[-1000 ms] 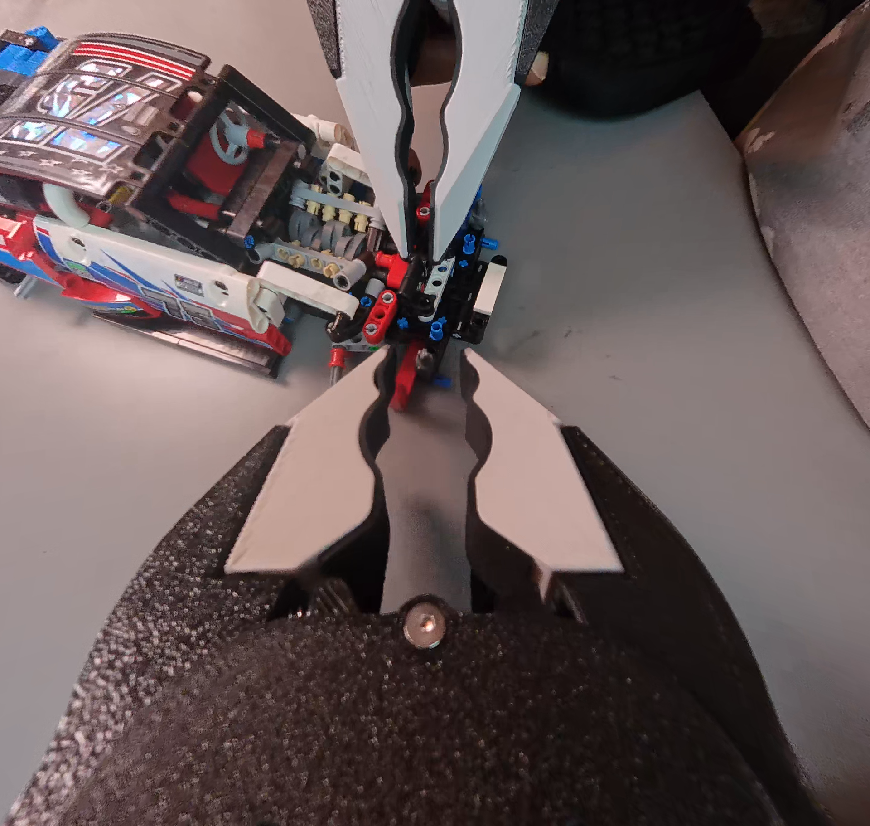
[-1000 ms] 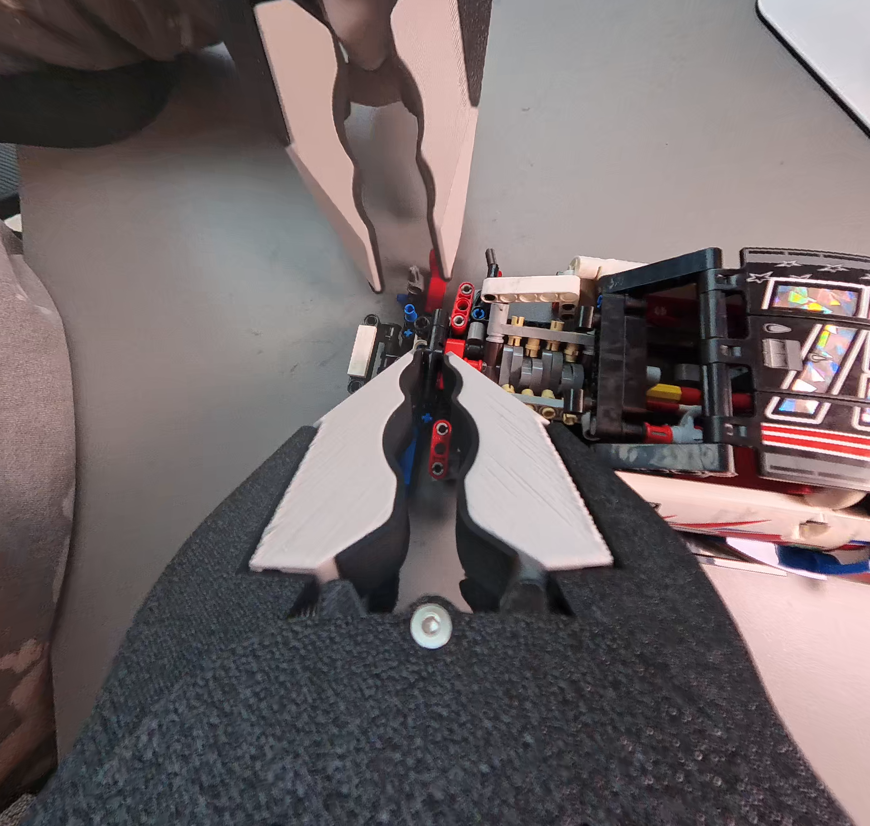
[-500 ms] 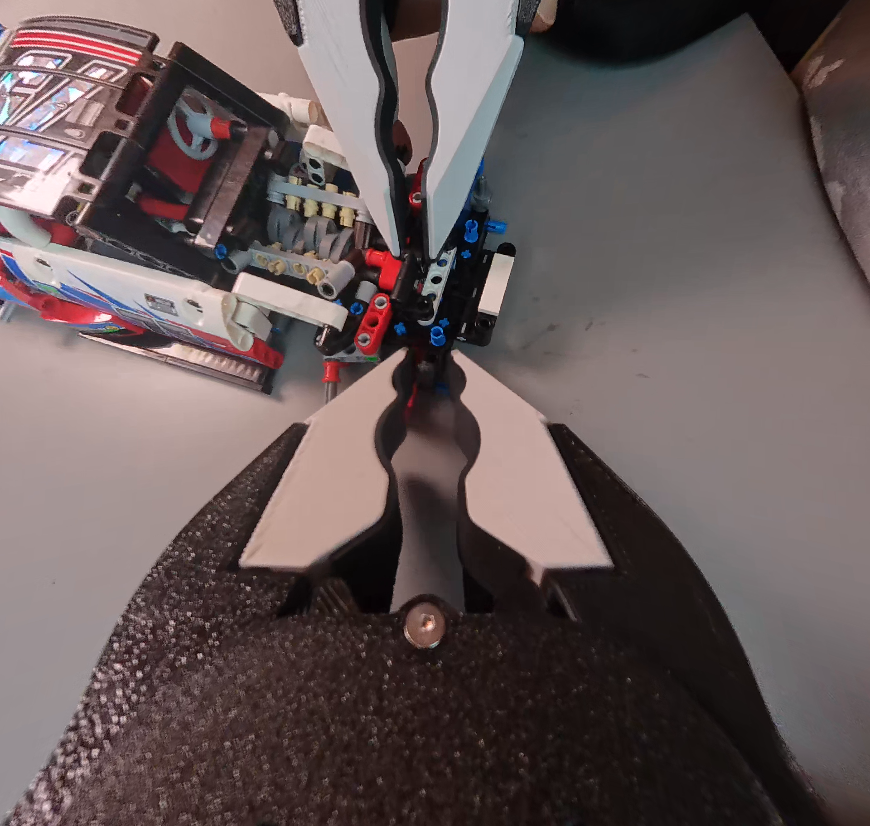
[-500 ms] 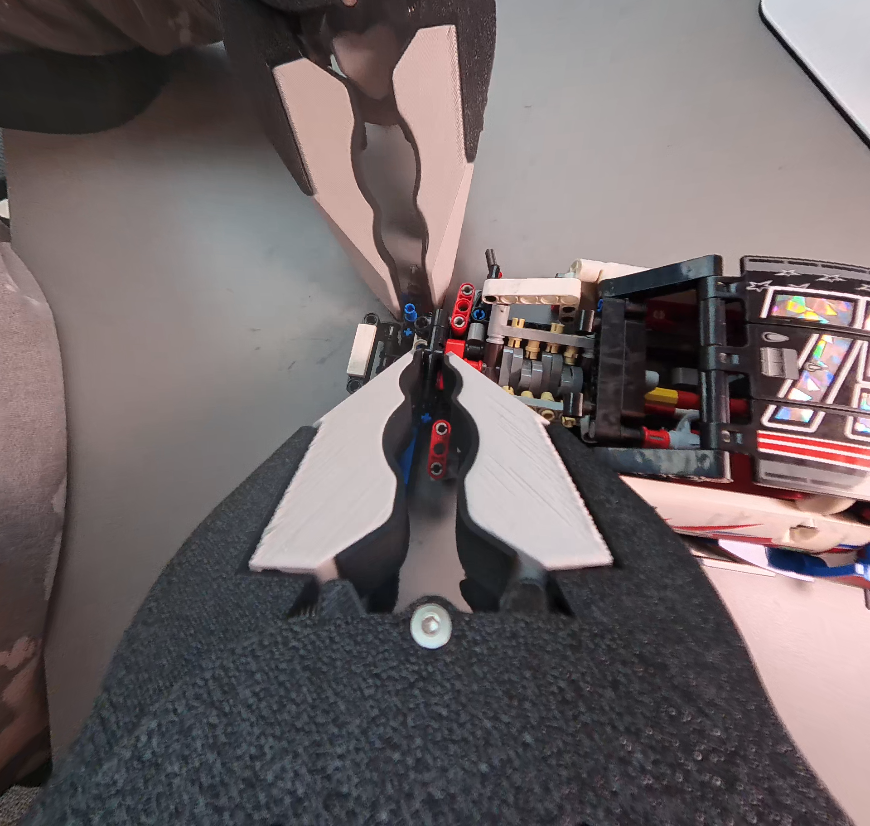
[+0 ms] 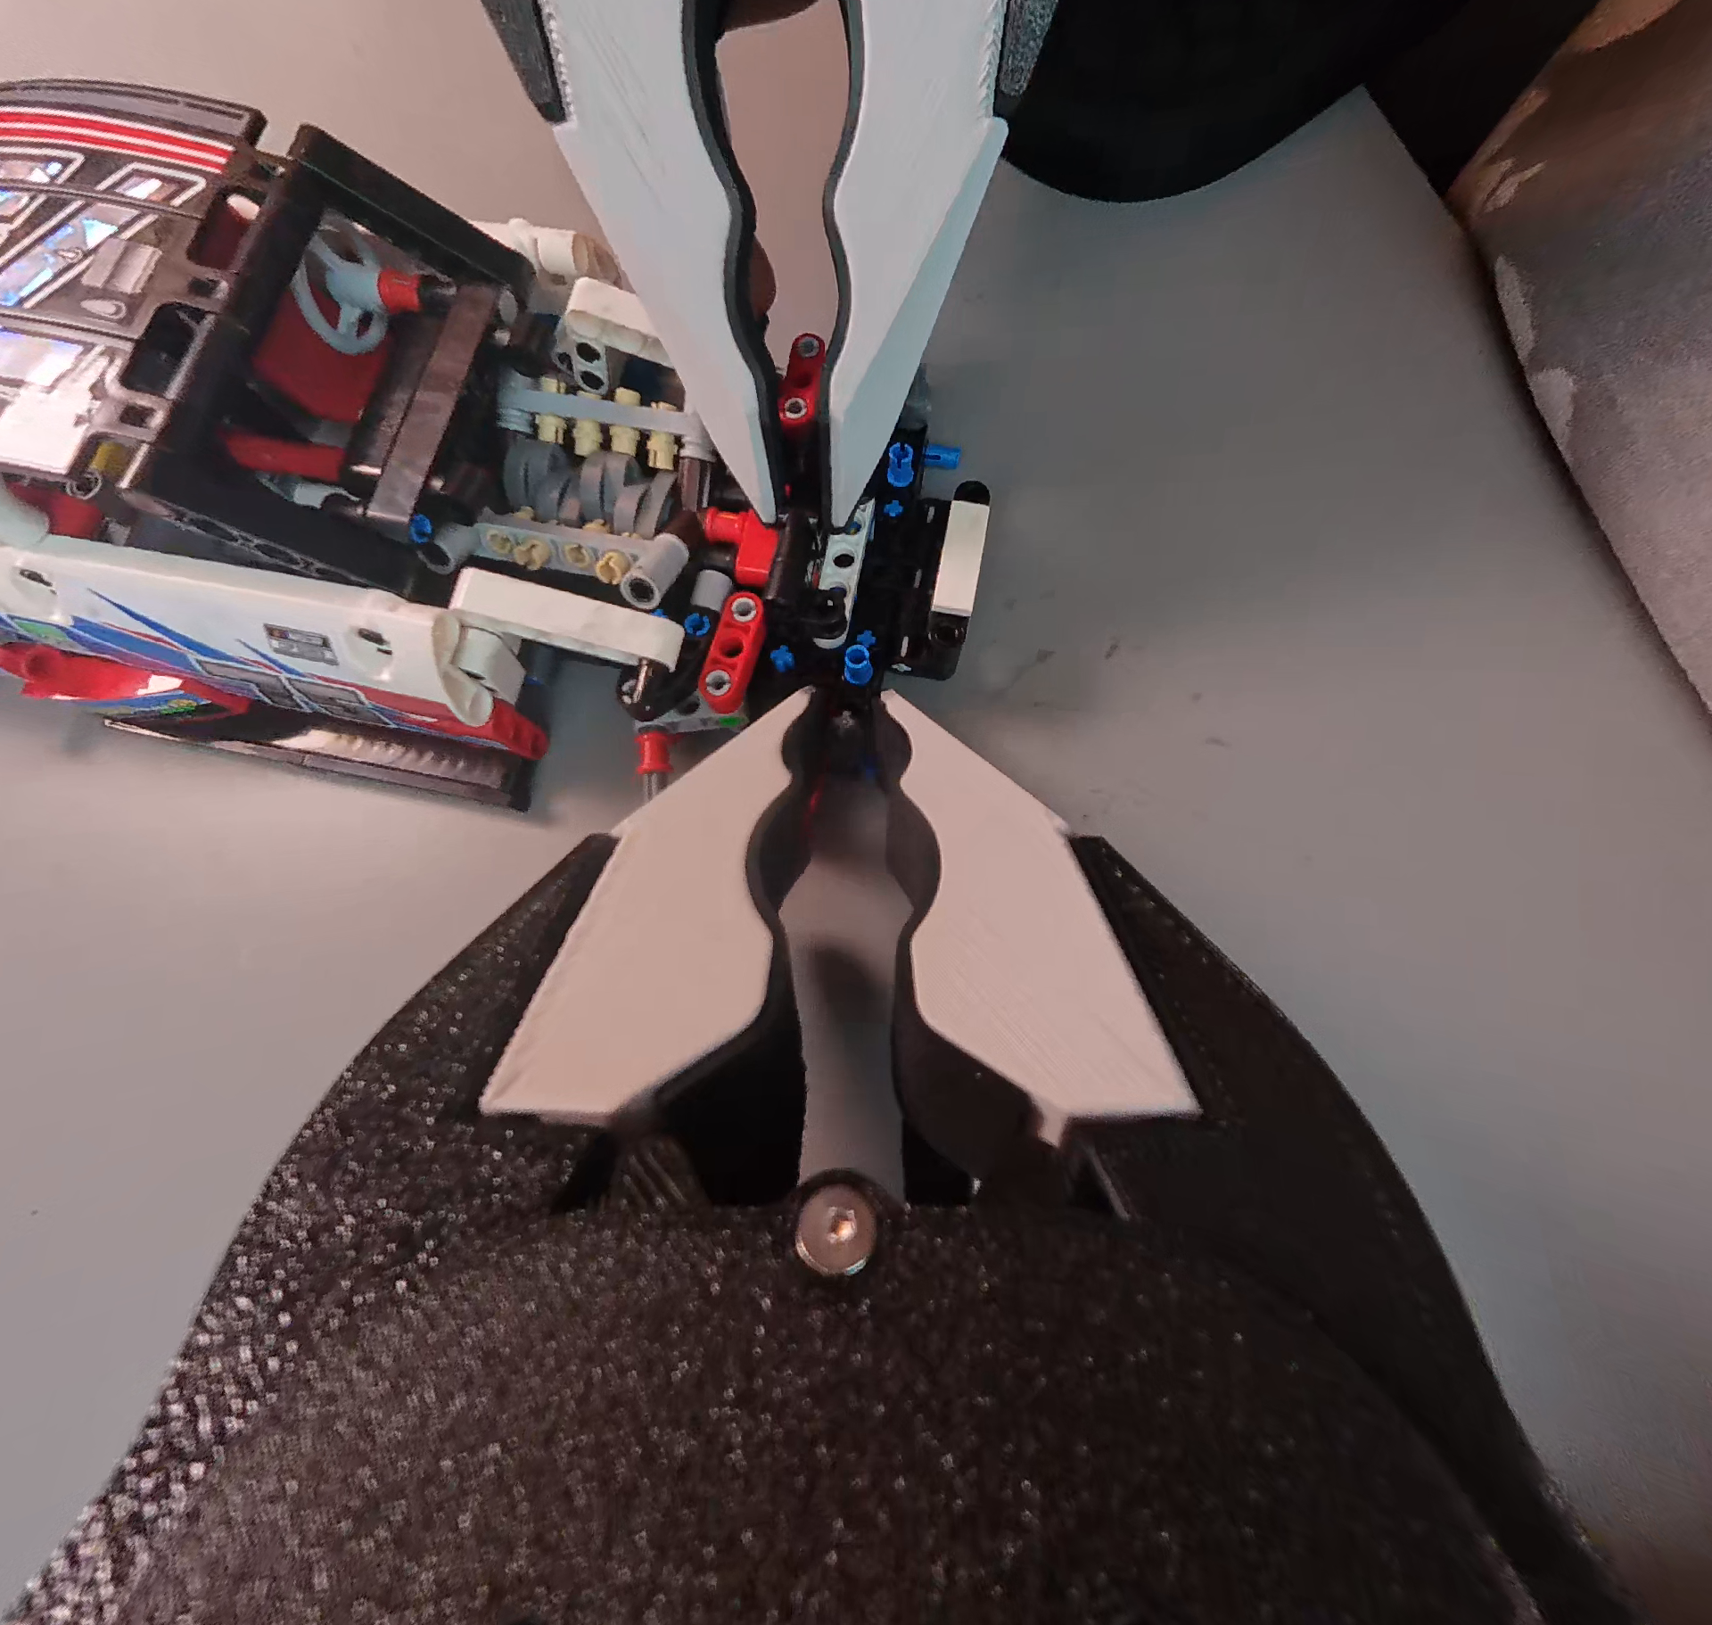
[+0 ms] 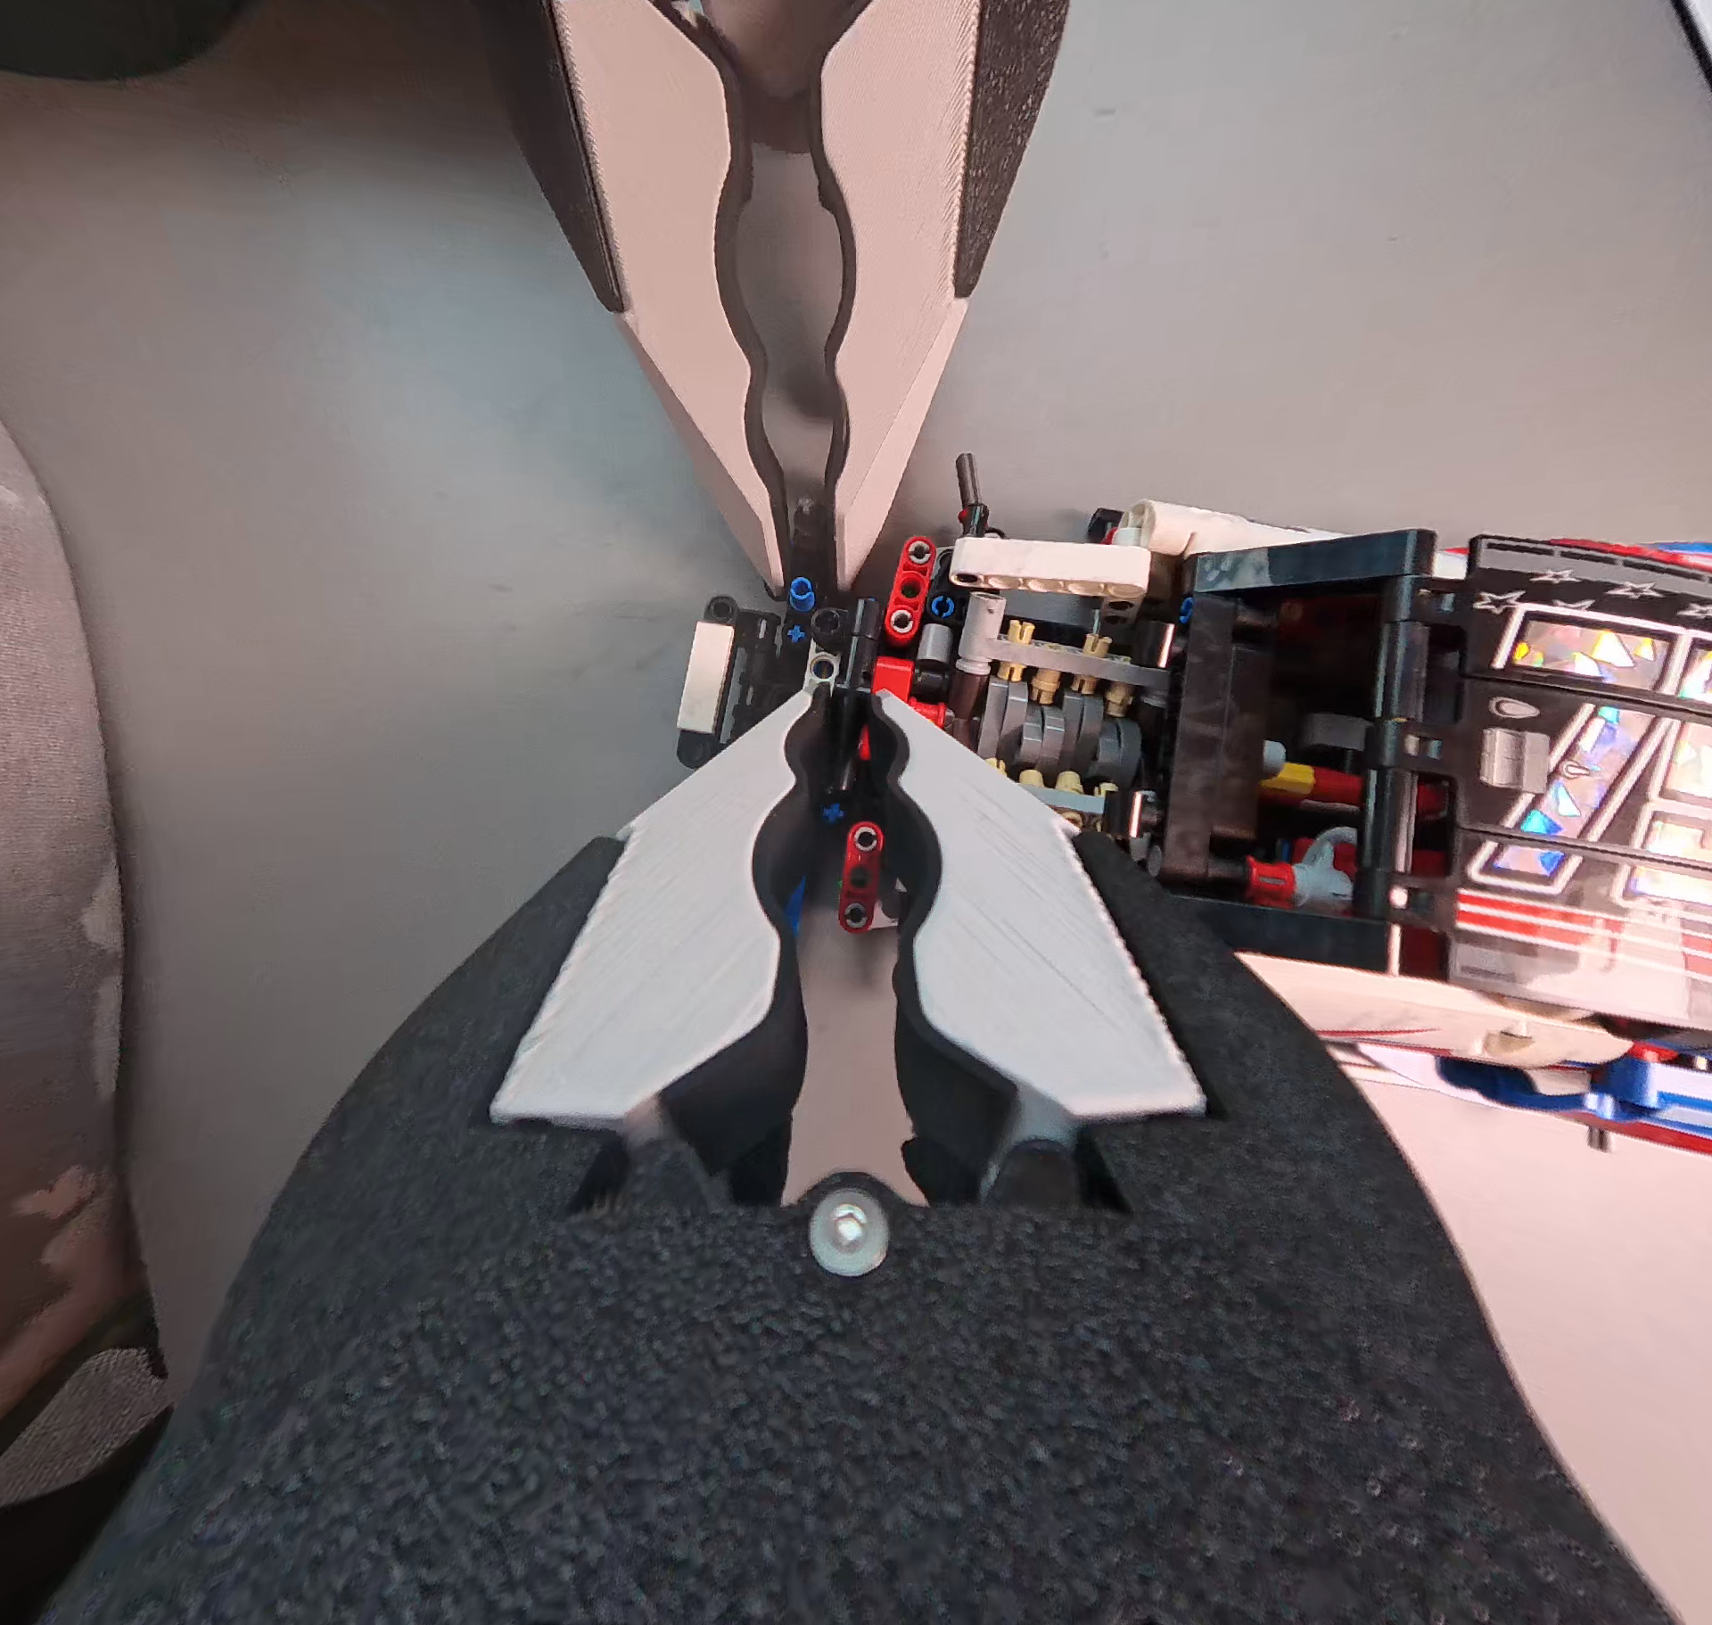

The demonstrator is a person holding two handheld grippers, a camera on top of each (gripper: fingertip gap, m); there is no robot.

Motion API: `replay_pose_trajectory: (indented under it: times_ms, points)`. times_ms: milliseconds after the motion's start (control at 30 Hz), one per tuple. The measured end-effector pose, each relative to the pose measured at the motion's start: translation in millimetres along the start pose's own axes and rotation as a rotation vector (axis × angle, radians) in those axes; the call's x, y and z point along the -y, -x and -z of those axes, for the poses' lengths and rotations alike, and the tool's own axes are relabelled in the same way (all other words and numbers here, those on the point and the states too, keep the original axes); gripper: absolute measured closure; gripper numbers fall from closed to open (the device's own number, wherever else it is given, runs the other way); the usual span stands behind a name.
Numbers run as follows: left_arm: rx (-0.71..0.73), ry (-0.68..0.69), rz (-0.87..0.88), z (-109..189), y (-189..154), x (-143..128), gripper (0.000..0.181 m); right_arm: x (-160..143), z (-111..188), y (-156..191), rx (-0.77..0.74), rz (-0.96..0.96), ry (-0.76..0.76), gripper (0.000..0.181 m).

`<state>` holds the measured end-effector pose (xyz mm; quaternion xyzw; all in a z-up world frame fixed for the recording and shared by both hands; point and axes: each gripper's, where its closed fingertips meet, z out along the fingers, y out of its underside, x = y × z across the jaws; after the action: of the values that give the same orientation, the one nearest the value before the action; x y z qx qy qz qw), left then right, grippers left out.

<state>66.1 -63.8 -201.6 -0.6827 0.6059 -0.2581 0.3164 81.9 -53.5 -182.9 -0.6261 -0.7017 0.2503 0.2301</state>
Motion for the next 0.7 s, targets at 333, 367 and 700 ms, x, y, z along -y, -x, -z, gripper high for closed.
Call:
replay_pose_trajectory:
  times_ms: [333,367,700]
  points:
    - [-0.015,-0.024,-0.060,2.2,-8.8,1.5,0.177,0.0,-0.7,5.5,0.029,-0.010,0.027,0.174]
    - [-0.019,-0.027,-0.058,2.7,-9.1,1.9,0.177,0.1,-0.5,5.5,0.030,-0.008,0.028,0.174]
    - [0.037,0.046,-0.032,2.2,-6.0,-5.2,0.172,2.5,-2.4,3.1,0.013,0.026,0.046,0.174]
